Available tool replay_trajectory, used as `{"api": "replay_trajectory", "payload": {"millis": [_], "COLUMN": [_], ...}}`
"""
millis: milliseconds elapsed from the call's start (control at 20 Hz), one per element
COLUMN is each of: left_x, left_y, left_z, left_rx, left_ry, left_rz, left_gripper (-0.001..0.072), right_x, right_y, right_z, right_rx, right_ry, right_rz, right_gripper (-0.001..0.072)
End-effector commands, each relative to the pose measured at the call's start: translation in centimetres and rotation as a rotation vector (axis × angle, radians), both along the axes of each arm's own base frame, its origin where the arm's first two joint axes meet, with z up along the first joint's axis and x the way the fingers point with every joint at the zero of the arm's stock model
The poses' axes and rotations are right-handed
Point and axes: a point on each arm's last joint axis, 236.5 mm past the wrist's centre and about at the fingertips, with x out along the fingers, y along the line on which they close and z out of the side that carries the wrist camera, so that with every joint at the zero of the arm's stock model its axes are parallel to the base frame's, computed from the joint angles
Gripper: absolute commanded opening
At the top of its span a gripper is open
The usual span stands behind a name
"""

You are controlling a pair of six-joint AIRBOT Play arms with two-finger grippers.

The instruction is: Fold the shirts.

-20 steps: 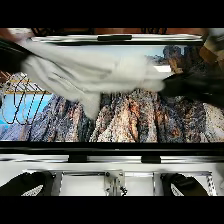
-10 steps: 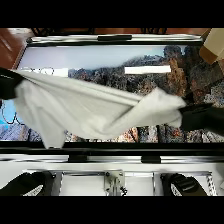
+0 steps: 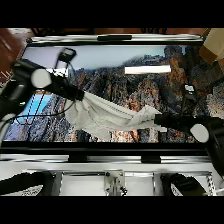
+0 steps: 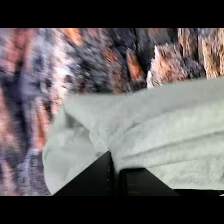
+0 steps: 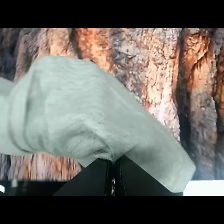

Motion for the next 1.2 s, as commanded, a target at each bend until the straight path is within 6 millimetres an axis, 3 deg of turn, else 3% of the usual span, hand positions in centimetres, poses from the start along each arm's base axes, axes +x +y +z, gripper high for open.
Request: {"api": "replay_trajectory", "payload": {"millis": [0, 50, 100, 150, 200, 250, 300, 400, 450, 550, 650, 750, 850, 1050, 1150], "left_x": [-0.4, -0.8, -1.2, -1.4, -1.4, -1.1, -0.6, 0.4, 0.4, -2.2, -5.8, -7.6, -8.0, -7.0, -5.6], "left_y": [-3.1, -3.3, -2.8, -2.1, -1.1, 0.4, 2.3, 6.4, 8.8, 12.4, 13.3, 12.2, 10.5, 7.7, 7.5], "left_z": [-9.4, -11.4, -12.5, -12.8, -12.3, -11.2, -9.7, -6.9, -6.2, -7.2, -9.6, -12.1, -14.4, -17.0, -17.1], "left_rx": [-0.019, -0.007, 0.021, 0.044, 0.058, 0.064, 0.061, 0.03, 0.002, -0.051, -0.161, -0.291, -0.391, -0.461, -0.459], "left_ry": [0.237, 0.292, 0.336, 0.37, 0.386, 0.396, 0.4, 0.384, 0.381, 0.473, 0.573, 0.573, 0.537, 0.469, 0.405], "left_rz": [0.001, 0.003, 0.003, -0.002, -0.021, -0.029, -0.012, 0.084, 0.17, 0.273, 0.355, 0.433, 0.48, 0.504, 0.505], "left_gripper": [0.0035, 0.005, 0.0158, 0.0364, 0.0515, 0.0551, 0.0551, 0.0551, 0.0549, 0.0535, 0.0535, 0.0534, 0.0519, 0.0512, 0.0357], "right_x": [3.7, 4.0, 4.2, 4.6, 5.1, 5.8, 6.5, 7.2, 6.9, 4.9, 2.2, -0.1, -1.3, -2.0, -2.3], "right_y": [0.7, 1.0, 1.2, 1.4, 1.4, 1.3, 0.9, -0.4, -1.4, -3.4, -3.8, -2.4, 0.2, 3.2, 4.0], "right_z": [-4.0, -5.3, -6.5, -7.1, -6.9, -6.1, -4.9, -2.4, -1.5, -1.3, -2.3, -3.2, -4.2, -6.2, -7.5], "right_rx": [0.061, 0.071, 0.074, 0.071, 0.064, 0.048, 0.03, 0.024, 0.003, -0.035, -0.032, 0.022, 0.109, 0.194, 0.201], "right_ry": [0.004, 0.036, 0.074, 0.096, 0.101, 0.086, 0.065, 0.06, 0.087, 0.19, 0.312, 0.403, 0.447, 0.458, 0.462], "right_rz": [-0.112, -0.132, -0.144, -0.146, -0.143, -0.133, -0.127, -0.138, -0.139, -0.119, -0.065, -0.008, 0.027, 0.026, -0.024], "right_gripper": [0.0073, 0.0073, 0.0073, 0.0074, 0.0085, 0.01, 0.0114, 0.0681, 0.0681, 0.0681, 0.0681, 0.0681, 0.0681, 0.0681, 0.0681]}}
